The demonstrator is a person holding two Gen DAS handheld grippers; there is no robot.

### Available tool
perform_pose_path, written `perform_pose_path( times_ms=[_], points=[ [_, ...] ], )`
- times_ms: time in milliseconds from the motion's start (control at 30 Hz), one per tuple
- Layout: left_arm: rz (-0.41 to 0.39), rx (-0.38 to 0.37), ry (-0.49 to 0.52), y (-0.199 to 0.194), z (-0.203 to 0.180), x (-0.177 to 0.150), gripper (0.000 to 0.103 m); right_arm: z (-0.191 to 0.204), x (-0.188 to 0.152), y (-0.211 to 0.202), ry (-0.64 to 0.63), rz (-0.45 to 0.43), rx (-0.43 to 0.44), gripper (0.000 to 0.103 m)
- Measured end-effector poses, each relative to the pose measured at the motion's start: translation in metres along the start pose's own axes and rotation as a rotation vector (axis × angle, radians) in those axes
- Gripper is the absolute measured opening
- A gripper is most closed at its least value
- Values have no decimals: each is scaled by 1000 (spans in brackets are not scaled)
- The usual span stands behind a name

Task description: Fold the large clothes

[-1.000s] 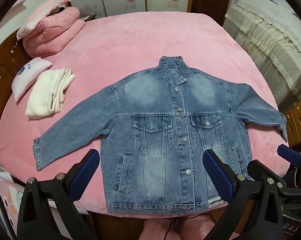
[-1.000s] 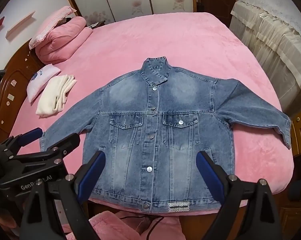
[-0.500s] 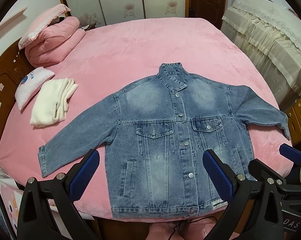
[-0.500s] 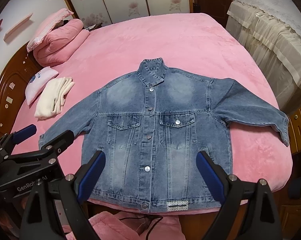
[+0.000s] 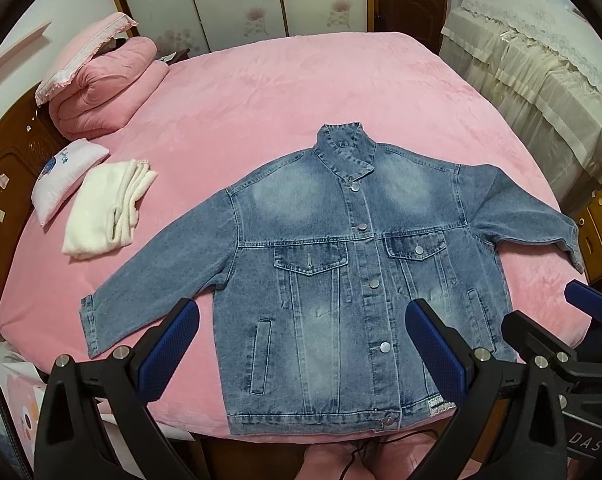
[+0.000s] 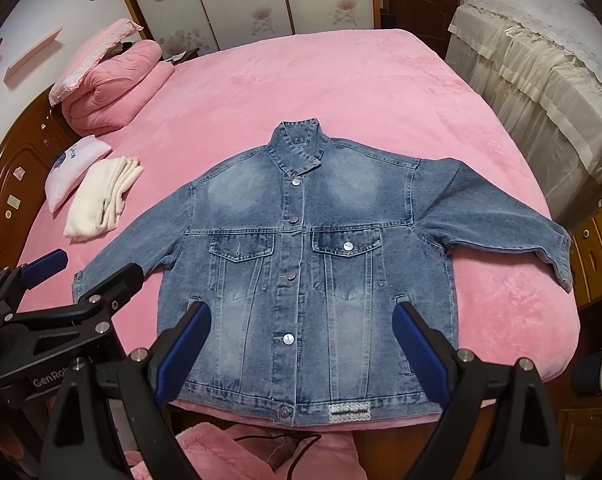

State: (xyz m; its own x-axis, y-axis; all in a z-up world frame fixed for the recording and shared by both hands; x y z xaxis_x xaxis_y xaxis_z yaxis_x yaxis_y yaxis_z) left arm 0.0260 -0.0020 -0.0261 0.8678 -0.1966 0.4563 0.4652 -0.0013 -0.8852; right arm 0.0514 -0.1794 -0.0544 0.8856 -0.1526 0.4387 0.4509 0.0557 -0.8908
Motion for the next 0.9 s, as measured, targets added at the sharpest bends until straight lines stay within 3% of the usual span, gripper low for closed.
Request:
perform_pose_path(
  times_ms=[900],
  points=[
    [11,-12,-13,2,-3,0,102,-6,4,0,-26,0,-23,93]
  ],
)
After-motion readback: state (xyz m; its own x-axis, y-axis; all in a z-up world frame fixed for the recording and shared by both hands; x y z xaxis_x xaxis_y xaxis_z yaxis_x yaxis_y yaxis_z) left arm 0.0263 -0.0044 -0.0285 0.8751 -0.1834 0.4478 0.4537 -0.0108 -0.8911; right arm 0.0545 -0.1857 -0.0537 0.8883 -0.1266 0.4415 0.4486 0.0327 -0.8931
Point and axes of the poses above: each gripper's, at about its wrist camera, not at the fingertips, and y roughly the way its jaws point, z to its left, x to its top, the point moved 6 cm from there along y, roughly the way its jaws point, and after that the axes turned 2 degrees about z, right-handed, at the moved point
